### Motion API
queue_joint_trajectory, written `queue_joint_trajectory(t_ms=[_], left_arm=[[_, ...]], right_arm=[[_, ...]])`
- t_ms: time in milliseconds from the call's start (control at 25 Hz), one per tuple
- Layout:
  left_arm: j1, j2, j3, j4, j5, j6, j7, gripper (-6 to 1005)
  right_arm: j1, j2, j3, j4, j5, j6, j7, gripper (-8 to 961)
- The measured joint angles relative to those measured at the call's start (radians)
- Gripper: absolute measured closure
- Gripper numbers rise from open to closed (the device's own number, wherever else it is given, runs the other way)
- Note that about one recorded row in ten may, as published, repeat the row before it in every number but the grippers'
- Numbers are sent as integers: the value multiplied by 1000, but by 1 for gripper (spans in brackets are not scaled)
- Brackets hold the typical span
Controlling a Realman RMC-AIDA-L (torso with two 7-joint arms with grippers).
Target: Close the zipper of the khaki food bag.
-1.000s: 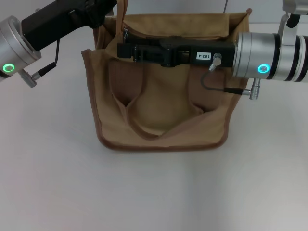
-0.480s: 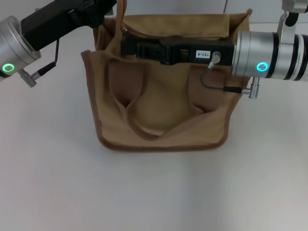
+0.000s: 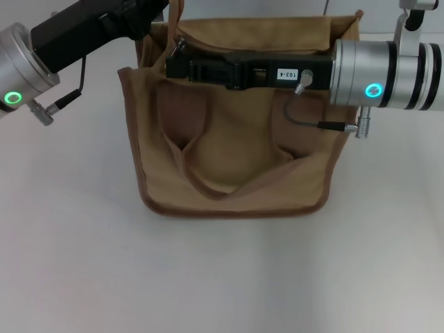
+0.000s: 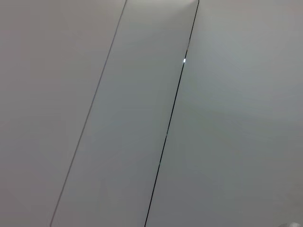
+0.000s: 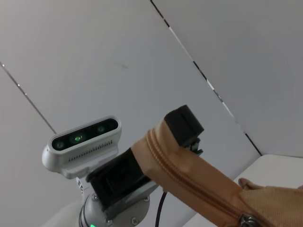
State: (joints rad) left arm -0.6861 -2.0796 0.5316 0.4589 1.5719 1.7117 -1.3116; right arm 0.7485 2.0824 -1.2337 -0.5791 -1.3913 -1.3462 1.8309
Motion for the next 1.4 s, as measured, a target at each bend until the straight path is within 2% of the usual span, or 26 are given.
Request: queue_joint_trajectory(t_ms=[200, 440, 600, 1240, 1400], left_arm=[[-1, 0, -1, 0, 0, -2, 0, 984], [-3, 1, -1, 0, 0, 2, 0, 984], [-3, 1, 5, 0, -28, 20, -5, 984], [-3, 0, 24, -4, -37, 49, -25, 983], [1, -1, 28, -4, -39, 46, -25, 983]], right_arm=[[-4, -1, 8, 3, 4, 4, 3, 550], [-7, -1, 10, 5, 10, -5, 13, 386], [-19, 0, 11, 0, 33, -42, 14, 405], [-28, 1, 2, 6, 37, -7, 7, 483], [-33, 4, 4, 10, 48, 13, -65, 502]])
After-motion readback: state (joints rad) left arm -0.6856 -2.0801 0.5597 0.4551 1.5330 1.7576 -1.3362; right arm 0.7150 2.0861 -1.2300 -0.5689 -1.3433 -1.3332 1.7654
